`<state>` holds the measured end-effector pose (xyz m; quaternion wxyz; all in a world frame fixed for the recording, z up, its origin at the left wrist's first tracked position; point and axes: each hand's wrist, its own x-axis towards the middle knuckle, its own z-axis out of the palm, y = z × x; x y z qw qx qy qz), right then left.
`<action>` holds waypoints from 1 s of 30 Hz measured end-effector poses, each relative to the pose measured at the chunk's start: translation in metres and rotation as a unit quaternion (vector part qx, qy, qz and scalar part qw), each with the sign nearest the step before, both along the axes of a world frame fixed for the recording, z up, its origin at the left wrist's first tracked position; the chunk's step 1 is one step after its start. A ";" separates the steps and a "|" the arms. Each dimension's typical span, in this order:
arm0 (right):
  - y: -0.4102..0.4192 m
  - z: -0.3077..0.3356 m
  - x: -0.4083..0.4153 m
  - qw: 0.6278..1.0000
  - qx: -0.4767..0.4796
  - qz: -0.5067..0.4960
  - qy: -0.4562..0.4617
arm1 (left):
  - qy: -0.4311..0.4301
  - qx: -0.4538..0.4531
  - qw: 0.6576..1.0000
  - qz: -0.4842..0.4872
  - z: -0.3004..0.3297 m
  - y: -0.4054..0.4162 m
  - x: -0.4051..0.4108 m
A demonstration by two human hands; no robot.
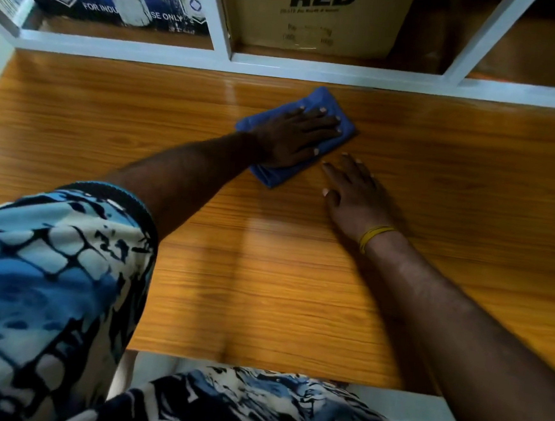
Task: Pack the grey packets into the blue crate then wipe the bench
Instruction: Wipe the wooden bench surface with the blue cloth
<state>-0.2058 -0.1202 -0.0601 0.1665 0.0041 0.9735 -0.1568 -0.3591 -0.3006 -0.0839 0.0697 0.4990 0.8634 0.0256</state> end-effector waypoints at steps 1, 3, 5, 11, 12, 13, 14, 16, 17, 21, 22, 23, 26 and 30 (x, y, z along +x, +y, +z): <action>0.002 0.001 0.005 1.000 0.003 -0.001 -0.003 | 0.001 0.005 1.000 0.004 0.000 -0.001 0.010; 0.006 0.001 0.017 1.000 0.007 -0.003 -0.006 | -0.003 0.015 1.000 0.017 -0.001 -0.001 0.033; 0.013 0.000 0.031 1.000 0.006 -0.001 0.000 | -0.006 0.029 0.999 0.034 -0.002 -0.001 0.058; 0.041 -0.001 0.071 0.999 0.038 0.028 0.024 | -0.015 0.063 0.991 0.121 -0.003 0.009 0.154; 0.047 -0.002 0.077 0.998 0.038 0.031 0.027 | -0.021 0.063 0.987 0.146 -0.002 0.012 0.173; 0.053 -0.002 0.084 0.998 0.038 0.035 0.032 | -0.021 0.062 0.983 0.172 -0.002 0.017 0.192; 0.059 -0.003 0.091 0.998 0.037 0.039 0.040 | -0.016 0.060 0.978 0.199 -0.001 0.022 0.212; 0.072 -0.004 0.104 0.997 0.034 0.039 0.053 | -0.013 0.066 0.962 0.266 -0.002 0.035 0.253; 0.078 -0.004 0.110 0.997 0.032 0.035 0.058 | -0.017 0.072 0.949 0.307 -0.002 0.043 0.274; 0.098 -0.003 0.132 0.996 0.032 0.023 0.076 | -0.010 0.076 0.878 0.472 -0.002 0.088 0.347; 0.102 -0.003 0.137 0.997 0.033 0.021 0.074 | -0.008 0.076 0.862 0.501 -0.002 0.101 0.360; 0.106 -0.002 0.142 0.997 0.034 0.018 0.070 | -0.011 0.076 0.849 0.523 -0.002 0.113 0.371; 0.117 -0.001 0.154 0.997 0.036 0.015 0.065 | -0.022 0.088 0.813 0.575 -0.006 0.145 0.390; 0.129 -0.001 0.162 0.996 0.040 0.025 0.070 | -0.013 0.094 0.765 0.637 -0.007 0.169 0.388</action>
